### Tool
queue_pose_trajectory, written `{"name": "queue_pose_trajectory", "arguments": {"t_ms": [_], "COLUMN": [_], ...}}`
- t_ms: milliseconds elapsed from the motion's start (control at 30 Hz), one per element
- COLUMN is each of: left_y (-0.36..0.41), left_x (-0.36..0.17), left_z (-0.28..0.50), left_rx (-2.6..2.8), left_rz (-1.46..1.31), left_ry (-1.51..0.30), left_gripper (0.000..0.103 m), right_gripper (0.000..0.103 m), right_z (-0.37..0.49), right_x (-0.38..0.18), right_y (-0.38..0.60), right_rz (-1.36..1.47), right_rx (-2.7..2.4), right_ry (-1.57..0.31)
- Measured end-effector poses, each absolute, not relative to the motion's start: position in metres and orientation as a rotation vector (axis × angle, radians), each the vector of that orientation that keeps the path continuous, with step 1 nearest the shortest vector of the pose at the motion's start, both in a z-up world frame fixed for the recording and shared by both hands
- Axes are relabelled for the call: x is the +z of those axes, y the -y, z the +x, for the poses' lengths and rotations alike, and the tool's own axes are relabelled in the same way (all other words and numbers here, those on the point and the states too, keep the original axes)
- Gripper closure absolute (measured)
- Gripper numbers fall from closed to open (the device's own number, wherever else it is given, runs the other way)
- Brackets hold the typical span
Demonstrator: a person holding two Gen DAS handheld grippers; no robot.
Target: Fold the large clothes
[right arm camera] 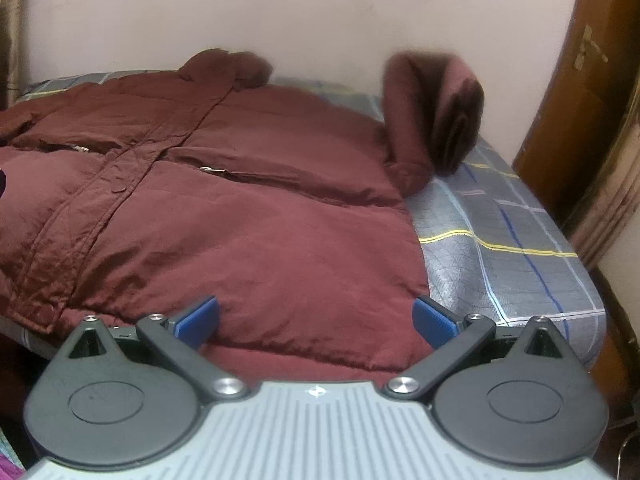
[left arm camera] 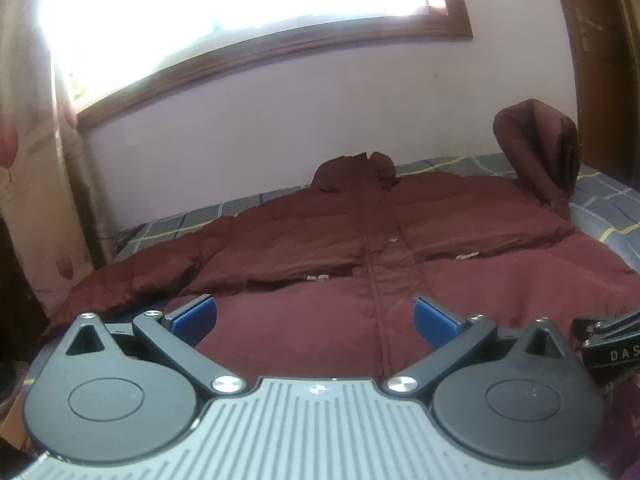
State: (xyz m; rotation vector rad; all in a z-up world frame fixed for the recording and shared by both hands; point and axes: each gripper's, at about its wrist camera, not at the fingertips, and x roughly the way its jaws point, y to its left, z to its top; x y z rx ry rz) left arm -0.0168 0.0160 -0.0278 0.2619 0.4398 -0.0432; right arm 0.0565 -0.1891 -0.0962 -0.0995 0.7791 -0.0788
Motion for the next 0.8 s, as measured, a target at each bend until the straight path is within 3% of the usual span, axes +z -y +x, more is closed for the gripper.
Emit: {"name": "queue_pose_trajectory", "arguments": {"t_ms": [600,733,800], "left_y": [0.007,0.007,0.006], "left_x": [-0.014,-0.013,-0.012], "left_z": [0.039,0.050,0.055], "left_rx": [-0.079,-0.072,-0.072], "left_rz": [0.241,0.233,0.222], "left_ry": [-0.439,-0.451,-0.461], "left_gripper": [0.000,0.000,0.000], "right_gripper": [0.000,0.000,0.008], "right_z": [0.122,0.141,0.155], "right_x": [-0.079,-0.081,-0.087], "right_y": [0.254,0.305,0.344], "right_rz": [-0.008,0.188,0.338], "right_rx": [-0.101,-0.053,-0.062], "right_ry": [-0.787,-0.738,-0.726]}}
